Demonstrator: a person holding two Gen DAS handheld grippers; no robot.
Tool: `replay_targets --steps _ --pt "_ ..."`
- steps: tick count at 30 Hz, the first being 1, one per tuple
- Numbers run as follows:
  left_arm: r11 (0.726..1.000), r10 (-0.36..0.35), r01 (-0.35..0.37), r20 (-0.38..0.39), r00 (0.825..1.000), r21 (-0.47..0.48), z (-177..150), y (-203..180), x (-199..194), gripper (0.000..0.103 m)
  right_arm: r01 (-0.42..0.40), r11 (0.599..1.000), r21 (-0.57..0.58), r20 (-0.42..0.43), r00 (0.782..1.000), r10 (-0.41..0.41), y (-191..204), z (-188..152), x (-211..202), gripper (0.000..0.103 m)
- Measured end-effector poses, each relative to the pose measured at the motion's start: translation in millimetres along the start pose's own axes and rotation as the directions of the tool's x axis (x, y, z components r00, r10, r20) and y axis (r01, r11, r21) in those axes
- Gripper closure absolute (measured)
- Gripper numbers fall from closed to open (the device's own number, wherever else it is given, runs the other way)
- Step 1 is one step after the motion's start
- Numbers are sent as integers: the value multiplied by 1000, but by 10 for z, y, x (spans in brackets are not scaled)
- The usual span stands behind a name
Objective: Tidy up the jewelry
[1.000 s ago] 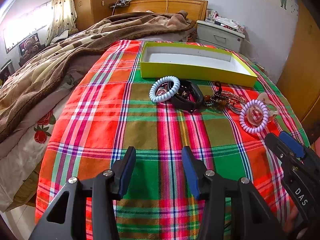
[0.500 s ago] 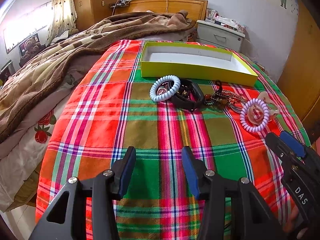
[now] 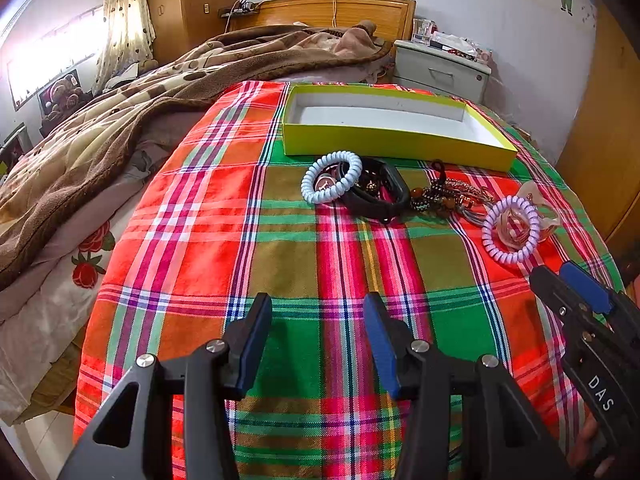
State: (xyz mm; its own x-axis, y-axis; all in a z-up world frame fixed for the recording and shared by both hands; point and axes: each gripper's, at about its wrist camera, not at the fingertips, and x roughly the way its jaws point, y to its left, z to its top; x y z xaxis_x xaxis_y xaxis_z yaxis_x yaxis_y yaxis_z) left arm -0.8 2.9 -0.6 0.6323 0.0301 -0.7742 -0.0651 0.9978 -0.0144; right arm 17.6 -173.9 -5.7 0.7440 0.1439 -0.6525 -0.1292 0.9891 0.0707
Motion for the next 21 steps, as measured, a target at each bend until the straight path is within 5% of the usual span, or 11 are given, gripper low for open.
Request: replay_targets --steps 21 --pt "1000 5 -5 0 1000 8 -7 18 -13 54 1 1000 3 -1 1000 -1 -1 -4 -1 56"
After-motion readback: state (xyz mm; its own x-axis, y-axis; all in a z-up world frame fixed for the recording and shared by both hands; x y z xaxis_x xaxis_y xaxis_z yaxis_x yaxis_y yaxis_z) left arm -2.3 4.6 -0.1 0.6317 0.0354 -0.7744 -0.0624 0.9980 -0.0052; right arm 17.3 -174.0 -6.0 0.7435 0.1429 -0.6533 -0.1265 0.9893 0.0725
